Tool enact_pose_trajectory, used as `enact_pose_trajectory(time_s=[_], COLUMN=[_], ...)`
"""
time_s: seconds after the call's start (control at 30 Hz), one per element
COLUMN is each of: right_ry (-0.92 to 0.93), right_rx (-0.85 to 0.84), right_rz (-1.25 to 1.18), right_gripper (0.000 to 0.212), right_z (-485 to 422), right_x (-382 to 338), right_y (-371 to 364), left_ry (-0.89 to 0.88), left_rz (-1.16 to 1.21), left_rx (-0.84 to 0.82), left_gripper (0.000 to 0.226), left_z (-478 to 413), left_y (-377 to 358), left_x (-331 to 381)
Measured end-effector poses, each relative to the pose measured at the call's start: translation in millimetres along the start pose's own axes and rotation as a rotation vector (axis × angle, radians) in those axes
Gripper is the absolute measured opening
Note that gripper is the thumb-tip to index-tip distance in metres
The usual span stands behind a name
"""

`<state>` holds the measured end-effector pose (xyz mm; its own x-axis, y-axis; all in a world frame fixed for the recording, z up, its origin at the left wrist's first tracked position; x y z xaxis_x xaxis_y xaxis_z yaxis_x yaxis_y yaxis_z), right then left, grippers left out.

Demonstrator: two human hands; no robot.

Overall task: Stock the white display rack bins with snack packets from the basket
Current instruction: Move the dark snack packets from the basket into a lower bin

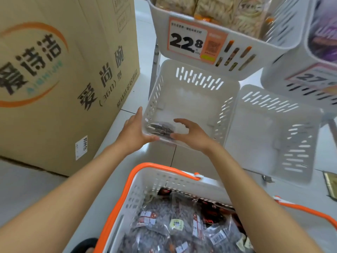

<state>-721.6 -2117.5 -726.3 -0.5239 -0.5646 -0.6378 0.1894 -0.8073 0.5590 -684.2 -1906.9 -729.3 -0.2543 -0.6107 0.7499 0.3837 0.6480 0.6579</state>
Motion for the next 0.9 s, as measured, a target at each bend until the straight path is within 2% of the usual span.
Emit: enact_pose_trajectory(time_s=[0.07, 0.2, 0.33, 0.43, 0.47, 0.5, 0.57, 0.6, 0.63, 0.67, 0.7, 0.77, 0.83, 0.9], right_ry=[0.063, 0.164, 0.215, 0.134, 0.093, 0.040, -0.068, -0.093, -0.091, -0.078, -0.073, -0.046, 0.058, 0.122], right_rx=[0.102, 0.171, 0.206, 0.353, 0.331, 0.241, 0.000, -0.052, -0.036, 0.032, 0.128, 0.236, 0.113, -0.212], right_rz=[-0.102, -0.213, -0.131, -0.018, 0.048, 0.147, 0.386, 0.474, 0.505, 0.455, 0.352, 0.152, 0.035, -0.030], right_gripper=[0.050, 0.031, 0.027, 0.020, 0.018, 0.022, 0.062, 0.074, 0.070, 0.055, 0.040, 0.029, 0.026, 0.030], right_z=[34.8, 120.4, 190.8, 214.9, 214.1, 210.1, 201.6, 196.8, 193.8, 192.0, 190.1, 200.8, 218.7, 244.2], right_x=[2.2, 20.3, 60.8, 93.9, 103.0, 109.2, 120.9, 127.0, 128.3, 126.6, 124.9, 112.9, 93.4, 77.3], right_y=[9.2, 10.3, -5.9, -21.6, -31.9, -46.5, -80.9, -94.3, -101.5, -102.7, -100.5, -91.5, -84.4, -84.6], left_ry=[-0.005, -0.129, -0.243, -0.284, -0.288, -0.281, -0.234, -0.197, -0.150, -0.100, -0.046, 0.049, 0.140, 0.198], left_rz=[-0.069, -0.073, -0.049, -0.079, -0.081, -0.074, -0.042, -0.032, -0.016, 0.012, 0.063, 0.241, 0.478, 0.581], left_rx=[0.066, 0.078, 0.102, 0.135, 0.157, 0.171, 0.150, 0.119, 0.078, 0.048, 0.030, -0.025, -0.113, -0.060], left_gripper=[0.103, 0.072, 0.055, 0.047, 0.045, 0.042, 0.040, 0.042, 0.045, 0.047, 0.049, 0.047, 0.044, 0.042], left_z=[17.4, 61.5, 108.8, 140.7, 149.9, 158.9, 177.4, 187.0, 196.4, 206.1, 214.6, 229.2, 236.7, 236.7], left_y=[3.9, 3.4, -11.9, -21.5, -23.4, -25.8, -32.8, -36.9, -41.4, -44.9, -47.9, -55.0, -67.7, -77.4], left_x=[15.4, 50.4, 83.2, 96.8, 99.4, 100.2, 100.4, 100.2, 97.9, 96.4, 93.3, 93.2, 97.9, 95.2])
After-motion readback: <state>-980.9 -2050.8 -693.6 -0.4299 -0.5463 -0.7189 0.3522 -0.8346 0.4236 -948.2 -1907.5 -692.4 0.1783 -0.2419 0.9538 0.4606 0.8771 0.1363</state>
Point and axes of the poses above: each hand's wrist, its own z-axis away from the middle knuckle, its own y-axis out of the back of the hand, x = y × z, the point moved 3 cm from there along -z, towards the middle knuckle, and after that the axes turned 15 degrees about -y, right-handed, at the moved point
